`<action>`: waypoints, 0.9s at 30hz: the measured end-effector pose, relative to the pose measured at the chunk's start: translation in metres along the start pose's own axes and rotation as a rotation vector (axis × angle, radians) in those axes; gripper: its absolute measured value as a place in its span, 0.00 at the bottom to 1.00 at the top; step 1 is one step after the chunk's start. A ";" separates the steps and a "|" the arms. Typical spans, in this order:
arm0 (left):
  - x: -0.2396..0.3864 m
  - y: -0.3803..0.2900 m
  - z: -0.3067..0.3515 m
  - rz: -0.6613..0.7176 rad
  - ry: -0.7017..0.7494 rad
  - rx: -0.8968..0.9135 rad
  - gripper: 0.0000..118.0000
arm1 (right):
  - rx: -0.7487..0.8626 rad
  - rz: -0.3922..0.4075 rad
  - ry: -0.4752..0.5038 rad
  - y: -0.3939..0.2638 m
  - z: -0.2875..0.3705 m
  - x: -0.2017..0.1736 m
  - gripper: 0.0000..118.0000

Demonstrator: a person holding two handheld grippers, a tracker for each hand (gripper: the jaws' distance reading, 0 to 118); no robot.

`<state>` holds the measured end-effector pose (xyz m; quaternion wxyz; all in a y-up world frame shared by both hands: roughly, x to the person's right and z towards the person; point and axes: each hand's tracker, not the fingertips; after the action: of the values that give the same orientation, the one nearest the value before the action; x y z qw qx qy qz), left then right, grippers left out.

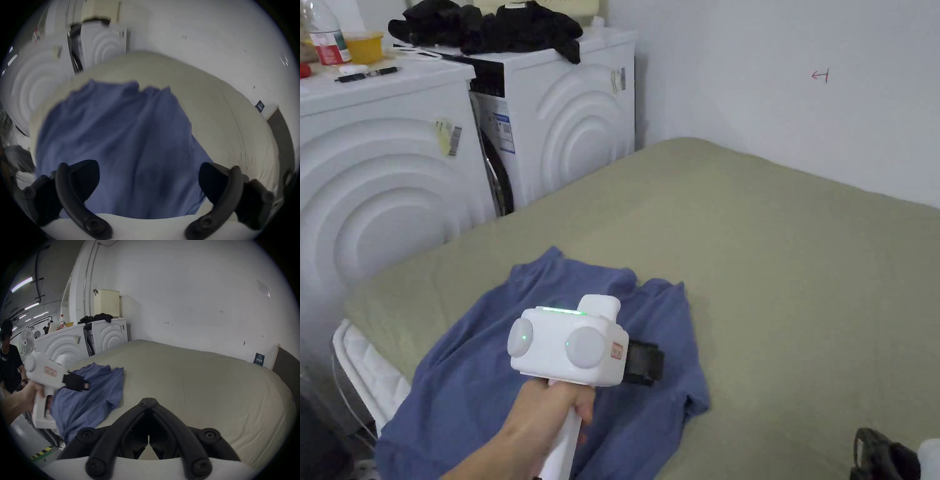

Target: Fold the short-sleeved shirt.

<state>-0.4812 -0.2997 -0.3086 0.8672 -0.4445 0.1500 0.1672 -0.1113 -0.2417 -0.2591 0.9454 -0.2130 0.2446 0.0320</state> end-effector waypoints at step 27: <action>0.103 0.004 0.078 -0.217 0.066 0.048 0.05 | -0.037 -0.179 -0.268 -0.054 0.138 0.094 0.01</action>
<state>-0.3821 -0.2171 -0.3100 0.8853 -0.4422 0.1334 0.0541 0.0415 -0.2369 -0.1742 0.9645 -0.2454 0.0959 -0.0197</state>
